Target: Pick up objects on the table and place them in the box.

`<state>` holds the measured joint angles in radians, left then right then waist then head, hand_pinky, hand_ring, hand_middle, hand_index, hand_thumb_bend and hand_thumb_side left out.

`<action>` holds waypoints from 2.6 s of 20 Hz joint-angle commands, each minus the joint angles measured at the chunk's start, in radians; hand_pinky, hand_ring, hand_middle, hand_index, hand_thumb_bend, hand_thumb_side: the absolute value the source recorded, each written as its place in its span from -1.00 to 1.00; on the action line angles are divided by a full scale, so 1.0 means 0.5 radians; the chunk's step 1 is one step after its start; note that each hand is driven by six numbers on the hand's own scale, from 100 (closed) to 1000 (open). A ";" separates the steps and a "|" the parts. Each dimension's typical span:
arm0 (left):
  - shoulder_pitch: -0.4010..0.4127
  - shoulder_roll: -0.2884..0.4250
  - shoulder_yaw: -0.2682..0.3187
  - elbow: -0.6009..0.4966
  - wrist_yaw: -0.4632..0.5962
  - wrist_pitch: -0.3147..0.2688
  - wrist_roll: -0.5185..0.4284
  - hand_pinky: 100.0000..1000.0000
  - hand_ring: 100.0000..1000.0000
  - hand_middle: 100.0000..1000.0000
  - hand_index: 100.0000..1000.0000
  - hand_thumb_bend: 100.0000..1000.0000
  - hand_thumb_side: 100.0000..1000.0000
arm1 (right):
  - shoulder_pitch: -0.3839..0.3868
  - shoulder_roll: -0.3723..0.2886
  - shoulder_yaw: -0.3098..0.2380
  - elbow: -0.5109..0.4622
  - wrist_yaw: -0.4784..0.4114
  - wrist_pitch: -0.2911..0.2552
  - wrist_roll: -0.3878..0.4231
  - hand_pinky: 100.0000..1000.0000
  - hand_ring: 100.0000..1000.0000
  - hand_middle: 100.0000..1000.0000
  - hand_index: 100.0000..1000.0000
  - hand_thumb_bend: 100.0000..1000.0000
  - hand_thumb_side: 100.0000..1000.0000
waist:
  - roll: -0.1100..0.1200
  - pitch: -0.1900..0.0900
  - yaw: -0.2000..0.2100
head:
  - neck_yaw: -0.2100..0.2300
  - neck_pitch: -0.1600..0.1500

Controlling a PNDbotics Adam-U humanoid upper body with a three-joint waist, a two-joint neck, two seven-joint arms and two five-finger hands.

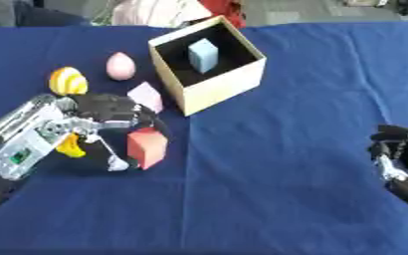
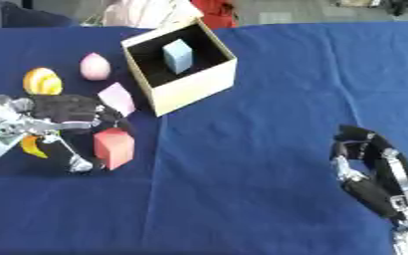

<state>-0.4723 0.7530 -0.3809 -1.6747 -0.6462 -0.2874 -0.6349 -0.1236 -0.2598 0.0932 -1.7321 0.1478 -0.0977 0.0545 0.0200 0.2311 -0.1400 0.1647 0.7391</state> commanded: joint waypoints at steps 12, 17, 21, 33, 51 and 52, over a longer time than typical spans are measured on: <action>-0.030 0.022 -0.014 0.013 -0.010 -0.051 0.056 0.32 -0.10 -0.21 0.32 -0.54 -0.89 | -0.021 -0.028 -0.005 -0.014 0.001 -0.004 0.010 0.30 0.24 0.28 0.57 -1.00 -0.40 | -0.024 -0.054 0.001 | 0.001 0.004; -0.026 0.031 0.006 -0.020 -0.013 -0.035 0.191 0.19 -0.26 -0.39 0.15 -0.62 -0.90 | -0.018 -0.028 -0.008 -0.014 0.002 -0.004 0.006 0.30 0.24 0.28 0.57 -1.00 -0.40 | -0.023 -0.054 0.000 | 0.000 0.004; -0.028 0.075 0.051 -0.127 0.017 -0.015 0.245 0.16 -0.29 -0.42 0.12 -0.64 -0.91 | -0.016 -0.029 -0.010 -0.014 0.003 -0.003 0.004 0.30 0.24 0.28 0.57 -1.00 -0.40 | -0.019 -0.055 0.000 | -0.005 0.005; -0.404 0.254 0.233 -0.256 0.133 0.203 0.289 0.20 -0.24 -0.37 0.19 -0.46 -0.96 | -0.005 -0.037 0.001 -0.009 -0.002 -0.004 0.015 0.30 0.24 0.28 0.57 -1.00 -0.39 | -0.011 -0.073 -0.022 | -0.011 -0.014; -1.017 -0.474 0.244 1.129 -0.733 0.040 1.004 0.44 0.06 0.01 0.55 -0.48 -0.99 | -0.036 -0.027 0.069 0.006 -0.054 -0.006 0.085 0.30 0.24 0.28 0.56 -1.00 -0.38 | -0.042 -0.062 -0.201 | 0.101 -0.034; -1.013 -0.478 0.242 1.138 -0.733 0.035 0.995 0.46 0.11 0.08 0.60 -0.45 -0.99 | -0.036 -0.027 0.069 0.005 -0.054 -0.006 0.086 0.30 0.24 0.28 0.56 -1.00 -0.38 | -0.041 -0.062 -0.203 | 0.097 -0.035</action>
<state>-0.9527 0.5046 -0.2721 -1.1056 -1.0052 -0.2647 -0.1471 -0.1323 -0.2599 0.1302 -1.7198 0.1289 -0.0984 0.0938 0.0144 0.2242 -0.2398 0.2099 0.7337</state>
